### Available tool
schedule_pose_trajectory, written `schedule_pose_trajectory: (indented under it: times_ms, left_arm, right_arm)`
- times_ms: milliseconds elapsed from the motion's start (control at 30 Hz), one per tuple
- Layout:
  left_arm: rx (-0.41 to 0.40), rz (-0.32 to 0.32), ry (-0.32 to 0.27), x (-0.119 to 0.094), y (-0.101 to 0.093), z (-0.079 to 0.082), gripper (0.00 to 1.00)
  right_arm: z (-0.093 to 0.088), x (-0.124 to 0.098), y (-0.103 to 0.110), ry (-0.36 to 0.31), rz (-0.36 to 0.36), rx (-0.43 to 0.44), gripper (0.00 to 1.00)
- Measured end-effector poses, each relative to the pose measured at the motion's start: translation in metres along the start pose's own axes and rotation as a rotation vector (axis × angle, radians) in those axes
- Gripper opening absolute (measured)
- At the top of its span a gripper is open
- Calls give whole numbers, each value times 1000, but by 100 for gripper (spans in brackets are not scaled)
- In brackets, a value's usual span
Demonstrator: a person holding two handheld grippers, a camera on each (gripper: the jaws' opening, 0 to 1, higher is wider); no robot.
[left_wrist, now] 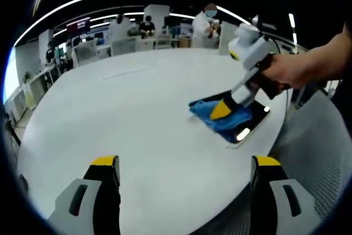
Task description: Wipe the mirror surface with the cleaning cloth until all visible marks leave the cleaned area.
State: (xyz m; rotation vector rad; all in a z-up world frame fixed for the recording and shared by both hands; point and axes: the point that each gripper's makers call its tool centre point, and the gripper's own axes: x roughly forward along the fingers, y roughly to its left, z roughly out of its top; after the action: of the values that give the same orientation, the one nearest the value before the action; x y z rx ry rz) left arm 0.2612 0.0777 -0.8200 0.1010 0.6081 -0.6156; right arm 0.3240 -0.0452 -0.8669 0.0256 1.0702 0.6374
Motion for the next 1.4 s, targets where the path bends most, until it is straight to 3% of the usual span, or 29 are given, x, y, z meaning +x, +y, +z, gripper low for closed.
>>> schedule_pose_trajectory:
  times_ms: [200,567,933,1400]
  left_arm:
    - [-13,6,7,0,2,-2,96]
    - [-26,-15,-9,1,-2,1,99]
    - [-20,-39,-8,1,-7,1,99]
    - [-17,-22,-7,1,-5,2,99]
  right_arm:
    - [-3,-2,-3,-22,6,-49,2]
    - [-9,-16,-28,-42,-12,-45,1]
    - [-21,-43,-77,-56,-61,45,1]
    - [-42,-80,-138,-70,-128,131,2]
